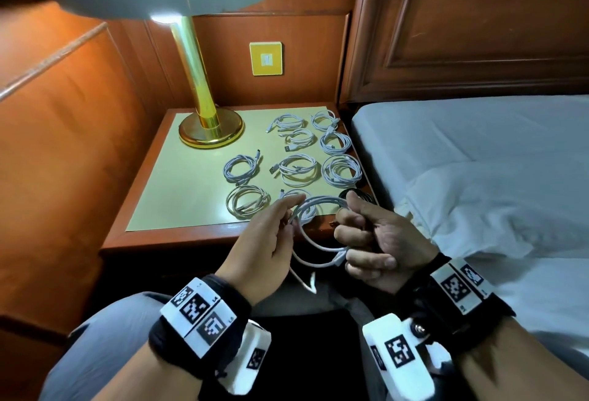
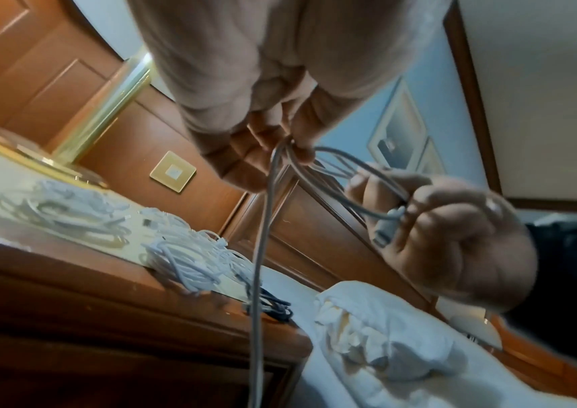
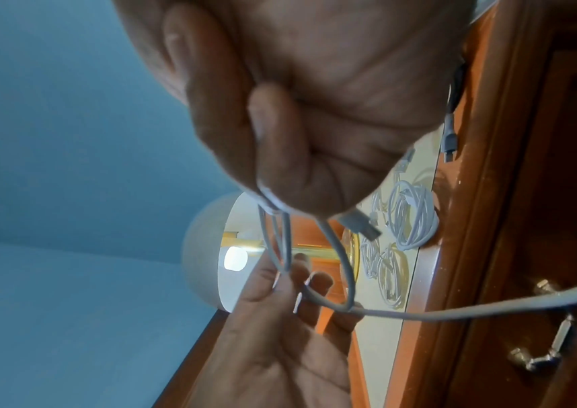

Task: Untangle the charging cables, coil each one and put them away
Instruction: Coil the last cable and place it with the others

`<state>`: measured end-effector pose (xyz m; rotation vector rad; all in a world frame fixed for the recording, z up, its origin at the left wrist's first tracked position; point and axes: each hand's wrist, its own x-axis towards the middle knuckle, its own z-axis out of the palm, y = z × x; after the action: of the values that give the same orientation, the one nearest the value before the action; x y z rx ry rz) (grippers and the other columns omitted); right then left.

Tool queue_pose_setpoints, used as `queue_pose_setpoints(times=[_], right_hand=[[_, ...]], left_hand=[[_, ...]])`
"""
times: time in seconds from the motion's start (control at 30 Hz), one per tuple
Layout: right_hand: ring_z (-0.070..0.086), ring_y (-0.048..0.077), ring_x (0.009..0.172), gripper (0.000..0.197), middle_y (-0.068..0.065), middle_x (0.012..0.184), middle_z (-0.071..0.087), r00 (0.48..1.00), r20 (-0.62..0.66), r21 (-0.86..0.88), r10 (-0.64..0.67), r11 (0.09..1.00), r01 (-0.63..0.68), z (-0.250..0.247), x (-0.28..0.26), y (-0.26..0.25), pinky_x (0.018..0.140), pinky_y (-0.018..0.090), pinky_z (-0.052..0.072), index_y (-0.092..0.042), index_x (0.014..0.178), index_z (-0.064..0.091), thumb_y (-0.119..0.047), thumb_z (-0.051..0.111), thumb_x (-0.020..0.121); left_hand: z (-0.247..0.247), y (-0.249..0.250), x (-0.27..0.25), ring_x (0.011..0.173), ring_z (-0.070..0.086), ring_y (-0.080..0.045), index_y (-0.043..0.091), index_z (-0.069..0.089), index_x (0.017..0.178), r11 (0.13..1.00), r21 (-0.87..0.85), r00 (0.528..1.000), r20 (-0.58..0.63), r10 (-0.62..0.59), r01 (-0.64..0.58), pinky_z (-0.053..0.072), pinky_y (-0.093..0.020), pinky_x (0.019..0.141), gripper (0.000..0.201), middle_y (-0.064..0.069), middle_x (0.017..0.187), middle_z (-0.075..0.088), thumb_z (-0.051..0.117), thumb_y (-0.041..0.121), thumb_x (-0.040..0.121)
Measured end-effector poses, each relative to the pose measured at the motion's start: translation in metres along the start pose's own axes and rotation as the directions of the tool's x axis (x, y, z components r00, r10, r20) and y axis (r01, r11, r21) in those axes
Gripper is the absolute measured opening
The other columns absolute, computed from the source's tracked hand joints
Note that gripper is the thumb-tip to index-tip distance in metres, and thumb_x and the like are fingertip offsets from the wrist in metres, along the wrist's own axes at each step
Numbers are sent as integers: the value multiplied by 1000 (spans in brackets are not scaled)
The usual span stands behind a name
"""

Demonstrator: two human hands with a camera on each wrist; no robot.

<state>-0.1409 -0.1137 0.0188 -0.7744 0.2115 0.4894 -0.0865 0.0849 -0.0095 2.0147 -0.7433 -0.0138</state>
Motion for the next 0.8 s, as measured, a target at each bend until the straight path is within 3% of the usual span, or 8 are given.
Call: queue_pose_setpoints(times=[0.1, 0.2, 0.27, 0.37, 0.5, 0.6, 0.67, 0.8], right_hand=[[24, 4, 22, 41, -7, 49, 23, 998, -36, -9, -42, 999, 42, 0, 2, 0, 36, 17, 12, -22, 65, 37, -48, 45, 96], [22, 5, 23, 39, -7, 51, 19, 998, -28, -5, -62, 998, 61, -1, 4, 1, 38, 19, 10, -22, 67, 37, -45, 47, 96], [22, 4, 24, 37, -7, 56, 18, 998, -22, -23, -60, 998, 59, 1, 4, 3, 38, 19, 10, -21, 68, 40, -42, 45, 97], [22, 4, 26, 27, -5, 58, 27, 997, -72, -112, -35, 993, 27, 1, 7, 7, 38, 16, 8, -18, 77, 48, -36, 42, 96], [22, 4, 28, 25, -3, 62, 33, 978, -207, -208, -20, 978, -24, 0, 9, 7, 37, 11, 9, -15, 90, 54, -31, 37, 99], [21, 4, 28, 33, -4, 60, 31, 972, -232, -282, -39, 959, -28, 3, 9, 9, 36, 10, 10, -16, 85, 55, -42, 42, 101], [19, 5, 28, 36, -4, 59, 28, 978, -202, -303, -61, 953, -3, 6, 10, 12, 37, 8, 10, -18, 79, 49, -48, 46, 97], [19, 3, 26, 36, -7, 54, 26, 984, -162, -162, -74, 986, 48, 4, 5, 4, 40, 9, 7, -21, 71, 41, -47, 45, 96]], left_hand=[[1, 4, 2, 86, 62, -11, 26, 58, 132, 952, -288, 993, -22, -113, 102, 50, -30, 82, 37, 14, 91, 64, 46, 27, 97], [3, 7, 2, 91, 65, -8, 24, 54, 137, 946, -297, 991, 19, -133, 132, 52, -24, 83, 44, 12, 102, 66, 61, 39, 96], [5, 4, 2, 92, 62, -1, 26, 51, 138, 987, -129, 995, 41, -88, 93, 48, -19, 86, 46, 13, 106, 67, 66, 26, 95], [7, 1, 3, 73, 54, -3, 27, 46, 142, 992, -53, 992, 63, -108, 111, 41, -11, 72, 54, 14, 101, 64, 52, 4, 95], [6, 1, 3, 99, 57, -6, 20, 38, 152, 996, 87, 998, 55, -30, 25, 33, -1, 90, 61, 5, 133, 57, 43, 1, 94], [7, 0, 2, 134, 47, -12, 16, 36, 154, 989, 140, 994, 100, 38, -52, 30, -14, 112, 66, 0, 144, 52, 34, 11, 88], [6, 0, 3, 137, 45, -12, 17, 38, 153, 989, 135, 995, 86, 55, -66, 32, -21, 115, 66, 0, 145, 52, 33, 13, 88], [1, -3, 5, 125, 53, -2, 20, 47, 147, 994, 34, 994, -17, 107, -106, 39, -12, 102, 47, 4, 134, 60, 46, 20, 101]])
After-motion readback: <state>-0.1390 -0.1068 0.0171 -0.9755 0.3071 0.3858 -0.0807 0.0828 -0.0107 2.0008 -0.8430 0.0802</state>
